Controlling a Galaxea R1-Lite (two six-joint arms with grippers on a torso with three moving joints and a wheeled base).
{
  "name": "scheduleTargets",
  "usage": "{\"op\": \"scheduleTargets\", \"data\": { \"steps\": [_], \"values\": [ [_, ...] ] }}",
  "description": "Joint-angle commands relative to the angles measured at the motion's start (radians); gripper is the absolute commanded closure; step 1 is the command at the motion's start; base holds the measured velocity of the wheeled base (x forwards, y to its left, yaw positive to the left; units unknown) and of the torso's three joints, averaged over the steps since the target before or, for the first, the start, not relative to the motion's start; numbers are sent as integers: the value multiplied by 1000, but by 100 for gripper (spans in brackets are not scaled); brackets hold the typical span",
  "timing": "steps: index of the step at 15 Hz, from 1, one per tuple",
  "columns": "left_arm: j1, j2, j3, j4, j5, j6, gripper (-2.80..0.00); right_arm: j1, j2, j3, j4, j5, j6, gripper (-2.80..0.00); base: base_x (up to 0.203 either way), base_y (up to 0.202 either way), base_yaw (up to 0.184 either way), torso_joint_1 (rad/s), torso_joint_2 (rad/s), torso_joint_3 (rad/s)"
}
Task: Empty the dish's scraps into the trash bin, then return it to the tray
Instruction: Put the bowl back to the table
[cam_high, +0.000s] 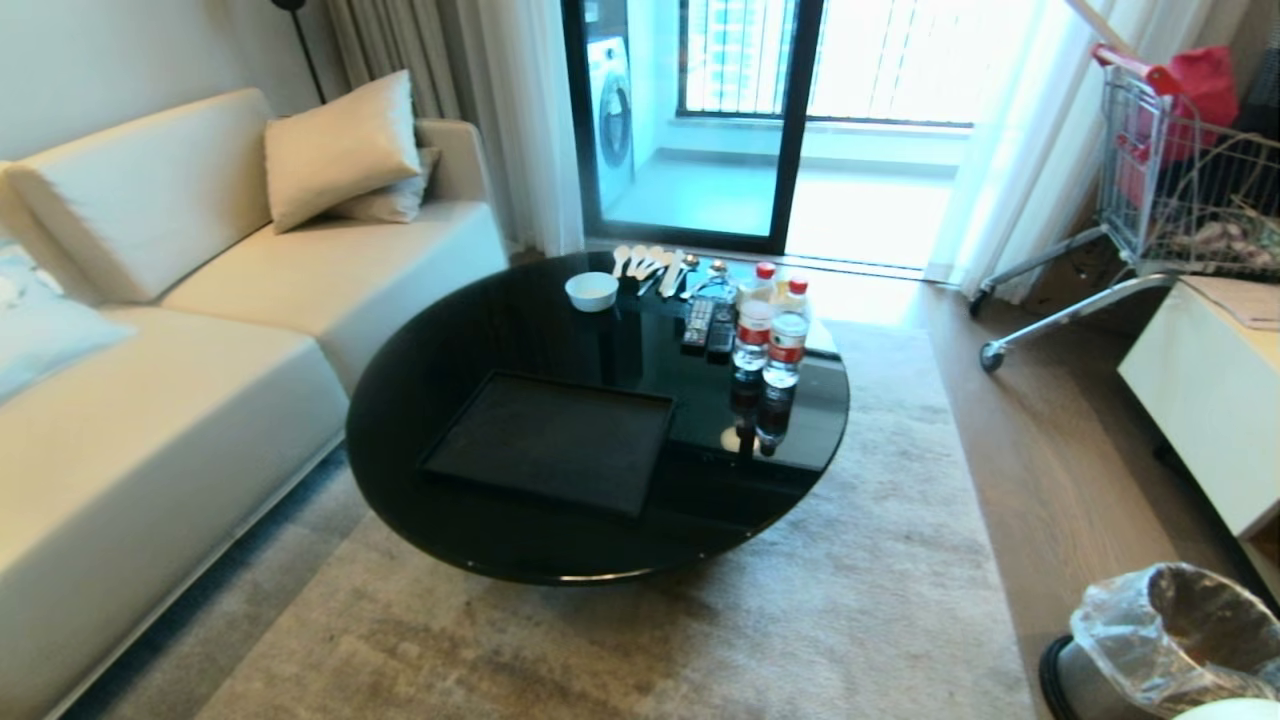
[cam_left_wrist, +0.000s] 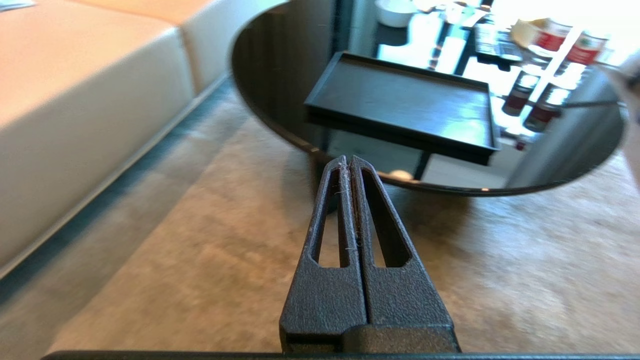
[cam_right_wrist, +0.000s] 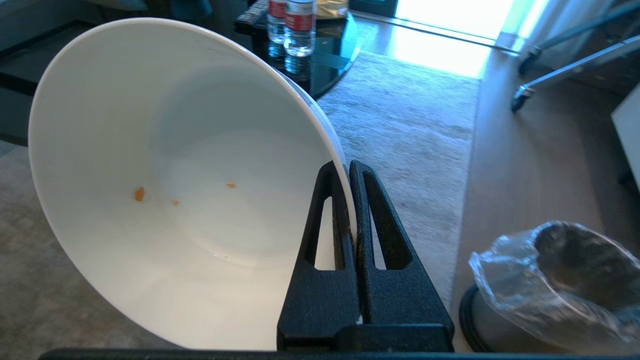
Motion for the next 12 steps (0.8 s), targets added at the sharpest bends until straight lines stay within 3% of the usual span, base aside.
{"op": "scheduleTargets", "data": {
  "steps": [1, 6, 12],
  "values": [
    [0, 0, 0, 0, 1, -1, 0, 1, 1, 0, 0, 2, -1, 0, 2, -11, 168, 5, 2, -1],
    [0, 0, 0, 0, 1, -1, 0, 0, 1, 0, 0, 2, -1, 0, 0, -7, 142, 2, 4, 2],
    [0, 0, 0, 0, 1, -1, 0, 2, 1, 0, 0, 2, -2, 0, 0, 0, 0, 0, 0, 0]
  ]
}}
